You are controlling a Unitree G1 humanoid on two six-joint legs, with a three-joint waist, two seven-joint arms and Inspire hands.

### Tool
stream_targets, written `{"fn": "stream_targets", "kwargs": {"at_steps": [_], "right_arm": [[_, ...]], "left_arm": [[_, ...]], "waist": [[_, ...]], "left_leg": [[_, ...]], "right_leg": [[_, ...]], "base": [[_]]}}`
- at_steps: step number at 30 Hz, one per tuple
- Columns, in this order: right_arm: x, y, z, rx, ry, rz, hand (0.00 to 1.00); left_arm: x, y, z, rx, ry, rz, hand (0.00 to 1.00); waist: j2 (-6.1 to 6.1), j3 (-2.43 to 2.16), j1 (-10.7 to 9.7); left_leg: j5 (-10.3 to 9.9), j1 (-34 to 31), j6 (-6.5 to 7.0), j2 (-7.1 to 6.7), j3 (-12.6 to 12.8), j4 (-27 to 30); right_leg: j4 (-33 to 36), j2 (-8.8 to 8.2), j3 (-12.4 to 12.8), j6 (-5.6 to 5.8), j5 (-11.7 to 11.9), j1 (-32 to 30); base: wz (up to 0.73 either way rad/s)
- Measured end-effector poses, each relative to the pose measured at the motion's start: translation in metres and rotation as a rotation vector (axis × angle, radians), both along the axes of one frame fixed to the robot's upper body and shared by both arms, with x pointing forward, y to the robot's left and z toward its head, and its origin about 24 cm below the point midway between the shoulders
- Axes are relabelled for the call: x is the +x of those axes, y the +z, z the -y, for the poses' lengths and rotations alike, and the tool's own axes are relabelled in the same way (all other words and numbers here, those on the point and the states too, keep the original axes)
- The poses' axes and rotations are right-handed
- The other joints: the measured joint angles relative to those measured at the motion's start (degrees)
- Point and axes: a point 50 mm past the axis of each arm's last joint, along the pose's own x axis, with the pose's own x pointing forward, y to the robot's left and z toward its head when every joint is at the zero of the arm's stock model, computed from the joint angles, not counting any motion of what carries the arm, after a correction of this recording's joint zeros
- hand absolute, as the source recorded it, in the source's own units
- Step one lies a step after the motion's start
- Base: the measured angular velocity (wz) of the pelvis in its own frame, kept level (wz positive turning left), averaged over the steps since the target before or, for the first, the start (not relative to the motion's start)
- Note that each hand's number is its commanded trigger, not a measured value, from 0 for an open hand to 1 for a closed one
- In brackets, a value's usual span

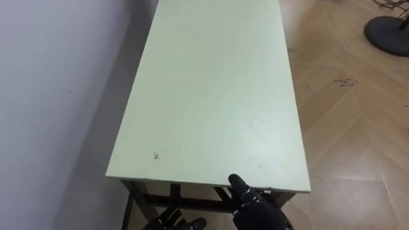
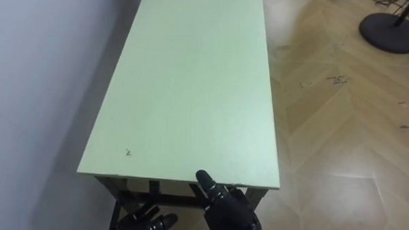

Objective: Move table with human

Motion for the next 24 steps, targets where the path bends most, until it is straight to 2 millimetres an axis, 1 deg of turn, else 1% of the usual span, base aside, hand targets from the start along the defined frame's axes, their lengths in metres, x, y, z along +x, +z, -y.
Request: {"fn": "stream_targets", "kwargs": {"at_steps": [3, 5, 8, 9, 11, 14, 17, 21, 24], "right_arm": [[-0.006, -0.008, 0.003, -0.122, 0.109, -0.011, 0.00], [-0.013, -0.016, 0.006, -0.222, 0.189, -0.035, 0.00], [-0.017, -0.026, 0.007, -0.296, 0.270, -0.077, 0.00], [-0.018, -0.027, 0.008, -0.304, 0.281, -0.083, 0.00], [-0.019, -0.030, 0.008, -0.344, 0.317, -0.098, 0.00], [-0.022, -0.038, 0.010, -0.389, 0.355, -0.133, 0.00], [-0.026, -0.042, 0.014, -0.437, 0.391, -0.164, 0.00], [-0.031, -0.045, 0.019, -0.500, 0.439, -0.182, 0.00], [-0.035, -0.051, 0.029, -0.528, 0.422, -0.233, 0.00]], "left_arm": [[-0.001, -0.001, -0.002, 0.021, -0.028, -0.008, 0.00], [-0.001, -0.001, -0.002, 0.022, -0.029, -0.012, 0.00], [-0.004, -0.002, -0.005, 0.047, -0.052, -0.025, 0.00], [-0.005, -0.003, -0.006, 0.054, -0.056, -0.030, 0.00], [-0.007, -0.006, -0.008, 0.073, -0.066, -0.051, 0.00], [-0.013, -0.014, -0.012, 0.105, -0.077, -0.102, 0.00], [-0.015, -0.018, -0.018, 0.129, -0.069, -0.134, 0.00], [-0.016, -0.019, -0.022, 0.152, -0.066, -0.144, 0.00], [-0.018, -0.022, -0.024, 0.168, -0.077, -0.167, 0.00]], "waist": [[-0.50, -0.12, -0.1], [-1.07, -0.33, 0.0], [-1.71, -0.60, 0.2], [-1.78, -0.59, 0.2], [-2.06, -0.29, 0.1], [-2.16, -0.14, 0.0], [-2.02, -0.01, 0.1], [-1.69, 0.05, 0.1], [-1.50, -0.13, 0.2]], "left_leg": [[0.0, -0.3, -0.05, 0.05, -0.1, 0.2], [0.0, -0.3, -0.05, 0.04, -0.1, 0.3], [0.0, -0.1, -0.06, 0.05, -0.1, 0.5], [0.0, 0.0, -0.06, 0.04, -0.1, 0.5], [0.0, 0.3, -0.06, 0.04, -0.3, 0.4], [-0.2, 0.7, -0.09, 0.08, -0.4, 0.5], [-0.2, 0.6, -0.09, 0.08, -0.5, 0.5], [-0.2, 0.6, -0.09, 0.09, -0.4, 0.4], [-0.2, 0.7, -0.09, 0.11, -0.2, 0.3]], "right_leg": [[0.0, 0.03, -0.2, -0.03, 0.0, -0.1], [0.0, 0.02, -0.2, -0.03, 0.0, 0.0], [0.0, 0.02, -0.2, -0.07, 0.0, 0.1], [0.0, 0.01, -0.2, -0.08, 0.1, 0.1], [0.0, 0.00, -0.2, -0.11, 0.1, 0.6], [0.0, 0.05, -0.4, -0.14, 0.1, 1.1], [0.0, 0.04, -0.4, -0.17, 0.1, 1.1], [-0.1, 0.07, -0.4, -0.17, 0.1, 1.0], [-0.1, 0.09, -0.3, -0.17, 0.1, 1.0]], "base": [[0.01], [0.00], [0.00], [0.00], [0.00], [0.00], [0.00], [0.00], [0.00]]}}
